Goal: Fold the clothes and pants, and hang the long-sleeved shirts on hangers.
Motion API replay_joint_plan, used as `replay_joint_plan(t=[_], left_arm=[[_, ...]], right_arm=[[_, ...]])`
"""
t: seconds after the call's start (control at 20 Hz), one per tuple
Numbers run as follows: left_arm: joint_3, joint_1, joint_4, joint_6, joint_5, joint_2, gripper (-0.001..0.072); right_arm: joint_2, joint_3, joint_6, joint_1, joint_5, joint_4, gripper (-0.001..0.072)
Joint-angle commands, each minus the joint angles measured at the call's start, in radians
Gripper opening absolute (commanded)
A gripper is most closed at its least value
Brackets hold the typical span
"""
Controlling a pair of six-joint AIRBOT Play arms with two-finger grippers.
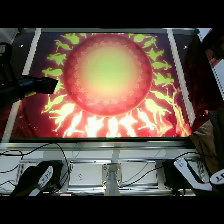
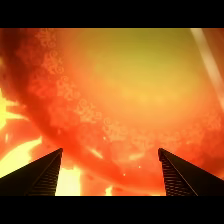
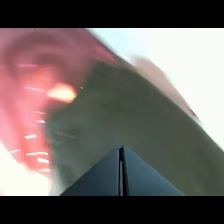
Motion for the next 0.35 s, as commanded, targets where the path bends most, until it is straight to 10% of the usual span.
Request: replay_joint_plan(t=[0.0,0.3], left_arm=[[0.001,0.001,0.0,0.0,0.0,0.001,0.0689],[0.001,0.001,0.0,0.0,0.0,0.001,0.0689]], right_arm=[[0.001,0.062,-0.031,0.37,-0.055,-0.026,0.0022],[0.01,0.096,-0.031,0.629,-0.08,-0.039,0.0023]])
